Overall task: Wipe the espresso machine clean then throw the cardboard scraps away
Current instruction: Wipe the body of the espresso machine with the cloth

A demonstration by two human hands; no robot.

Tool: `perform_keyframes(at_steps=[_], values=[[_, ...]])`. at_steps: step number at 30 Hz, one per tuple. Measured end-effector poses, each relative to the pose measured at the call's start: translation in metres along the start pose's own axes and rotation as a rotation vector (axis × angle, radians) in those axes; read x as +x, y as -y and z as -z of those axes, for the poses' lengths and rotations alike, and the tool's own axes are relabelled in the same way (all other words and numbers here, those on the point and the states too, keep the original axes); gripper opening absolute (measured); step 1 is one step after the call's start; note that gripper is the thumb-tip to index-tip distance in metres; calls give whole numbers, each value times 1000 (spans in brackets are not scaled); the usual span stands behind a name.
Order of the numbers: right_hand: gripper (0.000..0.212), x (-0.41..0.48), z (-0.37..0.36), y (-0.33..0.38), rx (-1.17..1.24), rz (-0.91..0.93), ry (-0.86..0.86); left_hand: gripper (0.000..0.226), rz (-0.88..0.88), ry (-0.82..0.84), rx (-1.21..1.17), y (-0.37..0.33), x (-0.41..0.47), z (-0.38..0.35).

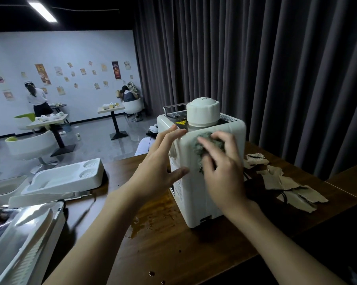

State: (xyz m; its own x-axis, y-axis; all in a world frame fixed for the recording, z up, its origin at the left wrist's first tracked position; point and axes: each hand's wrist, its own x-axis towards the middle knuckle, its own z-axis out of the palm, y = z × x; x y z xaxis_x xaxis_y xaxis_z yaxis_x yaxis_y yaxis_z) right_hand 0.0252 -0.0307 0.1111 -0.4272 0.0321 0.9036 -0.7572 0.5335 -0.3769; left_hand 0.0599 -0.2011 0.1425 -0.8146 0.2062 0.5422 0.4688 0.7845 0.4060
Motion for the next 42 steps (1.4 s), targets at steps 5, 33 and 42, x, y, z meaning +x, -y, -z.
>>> perform_keyframes(at_steps=[5, 33, 42], values=[[33, 17, 11, -40, -30, -251, -274, 85, 22, 6, 15, -1, 1, -1], [42, 11, 63, -51, 589, -488, 252, 69, 420, -333, -64, -31, 7, -10], [39, -1, 57, -2, 707, -382, 477, 63, 519, -199, -52, 5, -9, 52]])
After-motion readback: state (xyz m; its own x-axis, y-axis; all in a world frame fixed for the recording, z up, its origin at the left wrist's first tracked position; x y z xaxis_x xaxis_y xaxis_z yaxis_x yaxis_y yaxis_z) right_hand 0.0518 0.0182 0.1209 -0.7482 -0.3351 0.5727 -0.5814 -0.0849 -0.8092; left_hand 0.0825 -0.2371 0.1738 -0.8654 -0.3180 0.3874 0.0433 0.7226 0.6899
